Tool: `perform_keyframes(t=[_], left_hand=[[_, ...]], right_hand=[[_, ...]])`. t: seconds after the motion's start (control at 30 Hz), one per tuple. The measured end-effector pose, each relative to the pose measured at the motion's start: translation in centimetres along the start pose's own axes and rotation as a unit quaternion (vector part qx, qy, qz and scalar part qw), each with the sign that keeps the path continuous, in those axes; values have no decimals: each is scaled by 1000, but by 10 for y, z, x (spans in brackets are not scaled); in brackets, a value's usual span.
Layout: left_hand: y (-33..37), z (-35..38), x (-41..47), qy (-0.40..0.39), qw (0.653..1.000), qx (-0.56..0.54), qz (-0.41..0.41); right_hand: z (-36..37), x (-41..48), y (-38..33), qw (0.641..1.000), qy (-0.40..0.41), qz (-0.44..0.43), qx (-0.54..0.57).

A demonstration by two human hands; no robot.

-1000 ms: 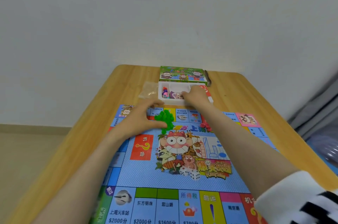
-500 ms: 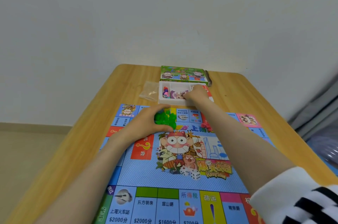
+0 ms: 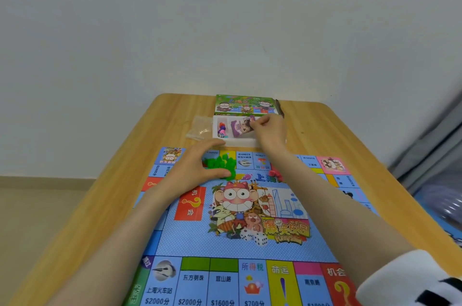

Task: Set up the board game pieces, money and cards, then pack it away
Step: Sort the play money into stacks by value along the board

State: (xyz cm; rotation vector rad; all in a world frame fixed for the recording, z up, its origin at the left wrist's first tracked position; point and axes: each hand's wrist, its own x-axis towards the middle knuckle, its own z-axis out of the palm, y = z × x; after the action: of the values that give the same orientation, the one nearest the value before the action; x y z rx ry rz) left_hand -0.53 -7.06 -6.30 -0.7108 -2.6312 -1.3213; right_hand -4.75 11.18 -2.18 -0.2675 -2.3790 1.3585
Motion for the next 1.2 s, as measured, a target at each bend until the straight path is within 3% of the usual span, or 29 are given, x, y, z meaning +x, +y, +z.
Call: perform_keyframes(t=[0.17,0.27,0.37,0.43,0.6,0.77,0.97,1.2], left_hand=[[20,-5,4,107,992,-45,51],[45,-1,7,82,993,-84,-13],[63,14,4,-43,979,-177,-89],[66,22,1,-67,968,-216,-108],[68,25,-9,-95,948,-259,-160],[70,34,-18,-113,927,-303,-190],[64,36,-20,-115,921,-317,-193],[64,33,-19,-99,900,-370,-208]], right_hand=[[-37,-23,-7,983,-15,66,170],[-60,-53,-9,965,-98,62,235],[-72,-79,-3,956,-162,52,241],[-75,-91,3,950,-185,54,248],[-79,-98,17,945,-243,56,211],[-70,-101,35,961,-228,-139,74],[-67,-99,43,953,-197,-223,59],[-73,-95,44,949,-239,-172,107]])
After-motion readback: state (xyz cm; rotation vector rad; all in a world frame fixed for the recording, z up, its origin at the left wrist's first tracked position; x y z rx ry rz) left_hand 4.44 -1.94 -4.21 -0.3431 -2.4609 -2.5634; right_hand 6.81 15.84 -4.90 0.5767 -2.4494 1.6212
